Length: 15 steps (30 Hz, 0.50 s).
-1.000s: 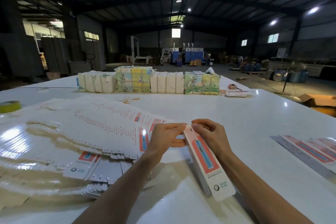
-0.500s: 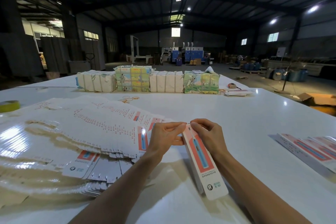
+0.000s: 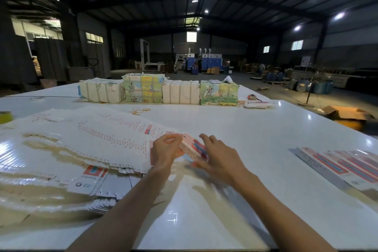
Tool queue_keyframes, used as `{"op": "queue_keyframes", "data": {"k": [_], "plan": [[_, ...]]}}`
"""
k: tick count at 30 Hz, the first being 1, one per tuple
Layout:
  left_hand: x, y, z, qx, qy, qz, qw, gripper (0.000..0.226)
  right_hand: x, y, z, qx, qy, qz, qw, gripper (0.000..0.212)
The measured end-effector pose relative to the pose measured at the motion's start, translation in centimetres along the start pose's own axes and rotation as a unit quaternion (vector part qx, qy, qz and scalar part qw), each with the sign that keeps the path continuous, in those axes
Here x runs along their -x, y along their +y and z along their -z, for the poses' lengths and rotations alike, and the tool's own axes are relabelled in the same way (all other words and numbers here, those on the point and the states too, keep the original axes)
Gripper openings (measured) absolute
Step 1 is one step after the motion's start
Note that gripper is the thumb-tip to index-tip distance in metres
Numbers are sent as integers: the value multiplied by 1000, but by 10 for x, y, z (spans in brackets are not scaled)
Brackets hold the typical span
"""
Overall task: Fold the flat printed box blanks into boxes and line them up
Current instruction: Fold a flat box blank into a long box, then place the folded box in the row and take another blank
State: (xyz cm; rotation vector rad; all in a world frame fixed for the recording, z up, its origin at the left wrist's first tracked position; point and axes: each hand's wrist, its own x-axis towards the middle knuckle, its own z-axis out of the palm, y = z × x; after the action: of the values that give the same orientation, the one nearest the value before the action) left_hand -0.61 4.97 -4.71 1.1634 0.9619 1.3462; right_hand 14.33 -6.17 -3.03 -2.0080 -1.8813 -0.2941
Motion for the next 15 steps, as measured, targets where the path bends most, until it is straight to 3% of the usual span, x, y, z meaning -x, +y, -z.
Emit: {"op": "queue_keyframes", "data": {"k": [3, 7, 8, 10, 11, 13, 14, 15], "plan": [[-3, -4, -3, -12, -21, 11, 1000, 16, 7, -2, -15, 67, 19, -7, 998, 54], [-4, -6, -7, -19, -76, 24, 997, 18, 17, 22, -17, 0, 12, -2, 1000, 31], [-2, -3, -8, -45, -88, 8, 995, 16, 19, 30, -18, 11, 14, 1, 1000, 29], [-3, 2, -5, -217, -86, -95, 968, 29, 23, 50, -16, 37, 24, -15, 999, 30], [-4, 2, -1, -342, -58, -165, 923, 33, 26, 62, -12, 46, 29, -34, 998, 32], [-5, 4, 13, -579, 18, -268, 770, 25, 35, 93, -1, 81, 26, -96, 992, 39], [-3, 6, 19, -666, 41, -265, 696, 22, 41, 109, 6, 101, 21, -130, 986, 43], [-3, 7, 24, -724, 53, -231, 648, 26, 48, 124, 12, 119, 21, -161, 980, 46]]}}
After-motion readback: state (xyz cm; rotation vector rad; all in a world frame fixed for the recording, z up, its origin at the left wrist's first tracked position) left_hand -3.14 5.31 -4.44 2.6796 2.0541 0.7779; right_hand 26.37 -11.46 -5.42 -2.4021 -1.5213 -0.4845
